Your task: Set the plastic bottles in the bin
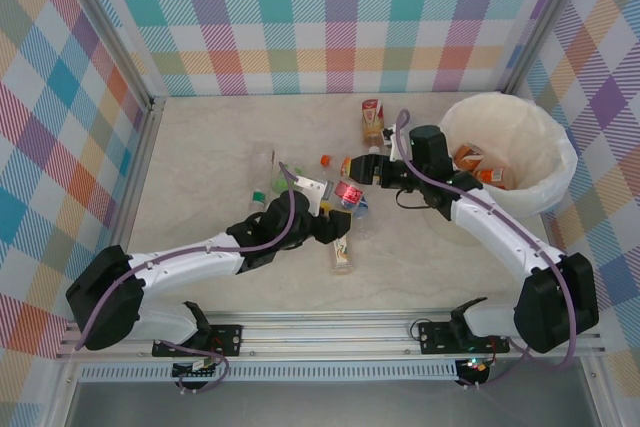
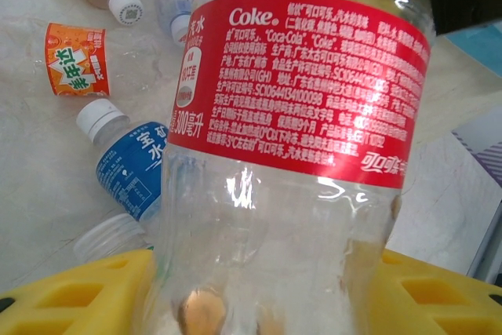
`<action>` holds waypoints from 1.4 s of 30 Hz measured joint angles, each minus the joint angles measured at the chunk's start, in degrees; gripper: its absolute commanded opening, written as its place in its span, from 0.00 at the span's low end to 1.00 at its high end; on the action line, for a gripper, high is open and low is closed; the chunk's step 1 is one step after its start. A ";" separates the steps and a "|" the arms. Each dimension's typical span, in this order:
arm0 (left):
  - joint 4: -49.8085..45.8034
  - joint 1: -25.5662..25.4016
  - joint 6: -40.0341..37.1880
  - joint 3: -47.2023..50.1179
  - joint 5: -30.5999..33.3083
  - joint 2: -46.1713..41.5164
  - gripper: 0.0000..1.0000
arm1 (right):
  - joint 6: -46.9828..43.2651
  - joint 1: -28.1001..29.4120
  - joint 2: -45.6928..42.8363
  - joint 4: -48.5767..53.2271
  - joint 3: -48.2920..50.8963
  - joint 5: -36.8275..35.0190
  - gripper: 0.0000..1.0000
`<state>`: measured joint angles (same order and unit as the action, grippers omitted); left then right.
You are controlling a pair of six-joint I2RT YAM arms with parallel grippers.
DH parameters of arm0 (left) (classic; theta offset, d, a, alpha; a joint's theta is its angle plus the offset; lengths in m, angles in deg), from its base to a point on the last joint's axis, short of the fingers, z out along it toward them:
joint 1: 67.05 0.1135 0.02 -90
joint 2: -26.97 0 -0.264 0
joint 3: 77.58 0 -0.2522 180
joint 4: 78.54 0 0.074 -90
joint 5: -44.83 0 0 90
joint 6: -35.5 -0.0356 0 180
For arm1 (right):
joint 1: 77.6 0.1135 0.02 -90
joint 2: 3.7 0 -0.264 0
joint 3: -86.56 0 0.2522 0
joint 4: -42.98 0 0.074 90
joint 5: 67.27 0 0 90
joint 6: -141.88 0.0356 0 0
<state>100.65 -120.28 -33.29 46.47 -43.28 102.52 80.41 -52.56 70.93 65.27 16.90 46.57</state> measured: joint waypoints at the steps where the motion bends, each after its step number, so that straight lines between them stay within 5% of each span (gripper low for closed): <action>1: 0.20 0.00 0.15 0.00 0.00 0.04 0.43 | 0.37 0.15 0.00 -0.09 0.04 -0.17 0.59; 14: 1.40 0.00 0.85 0.00 -1.27 1.57 0.45 | 1.92 0.57 0.00 -2.08 0.04 -0.37 0.24; 17: 2.10 0.00 1.27 0.00 -1.18 1.64 0.59 | 2.14 0.55 -0.22 -2.64 0.09 -0.55 0.08; 19: 2.27 0.00 1.22 0.00 -1.22 1.57 0.84 | 1.84 0.57 -0.76 -2.71 0.09 -0.70 0.00; 21: 1.68 0.00 1.92 0.00 -0.74 1.29 1.00 | 0.52 0.63 -1.51 -2.82 0.09 -0.94 0.00; 32: -0.81 0.07 2.19 3.63 6.73 -6.56 1.00 | -6.51 0.63 -8.26 -3.37 0.02 -10.43 0.00; 42: -1.57 0.13 5.73 7.63 14.19 -9.18 1.00 | -23.10 0.61 -15.39 -4.61 -6.36 -25.51 0.00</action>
<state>99.08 -120.15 -27.56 54.09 -29.10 93.34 57.31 -51.95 55.54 60.66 10.54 21.06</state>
